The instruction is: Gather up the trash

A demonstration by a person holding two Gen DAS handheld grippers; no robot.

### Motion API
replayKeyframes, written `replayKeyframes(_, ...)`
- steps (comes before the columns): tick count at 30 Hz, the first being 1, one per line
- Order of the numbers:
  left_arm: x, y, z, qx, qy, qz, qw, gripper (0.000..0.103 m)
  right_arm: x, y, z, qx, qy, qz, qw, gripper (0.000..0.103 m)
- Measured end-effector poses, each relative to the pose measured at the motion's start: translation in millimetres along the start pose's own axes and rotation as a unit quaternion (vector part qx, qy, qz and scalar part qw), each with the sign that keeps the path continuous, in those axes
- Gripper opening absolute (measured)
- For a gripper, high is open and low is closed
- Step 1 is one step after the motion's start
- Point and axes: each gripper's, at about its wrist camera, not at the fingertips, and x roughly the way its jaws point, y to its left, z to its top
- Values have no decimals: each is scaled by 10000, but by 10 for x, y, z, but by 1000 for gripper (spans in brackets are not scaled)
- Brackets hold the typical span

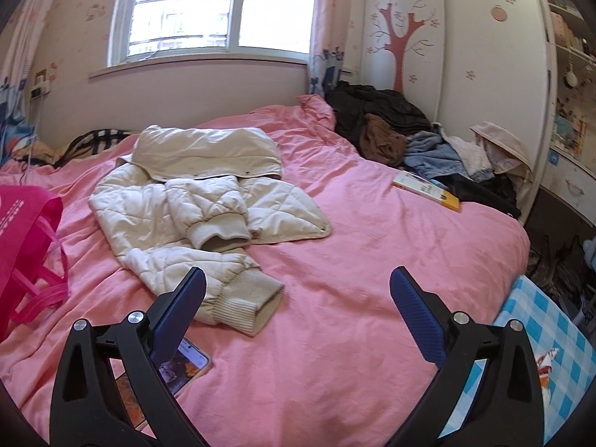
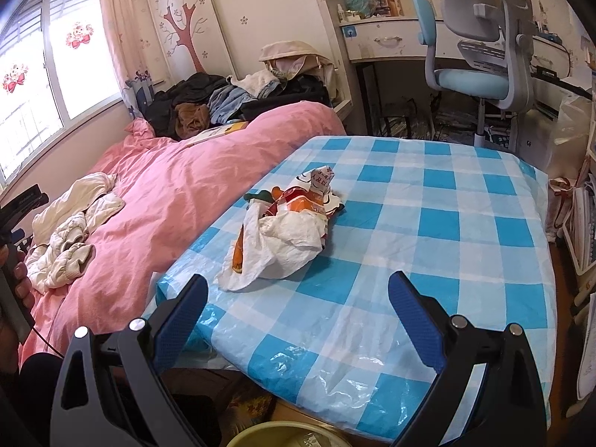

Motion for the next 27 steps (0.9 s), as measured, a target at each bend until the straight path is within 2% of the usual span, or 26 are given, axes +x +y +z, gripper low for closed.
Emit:
replayKeyframes(10, 32, 123, 51, -142, -88, 273, 9995, 95, 27, 4, -6, 5, 63, 66, 10000, 93)
replayKeyframes(27, 74, 134, 43, -147, -47, 275, 9995, 96, 68, 30, -43, -13, 118, 105, 9999, 93)
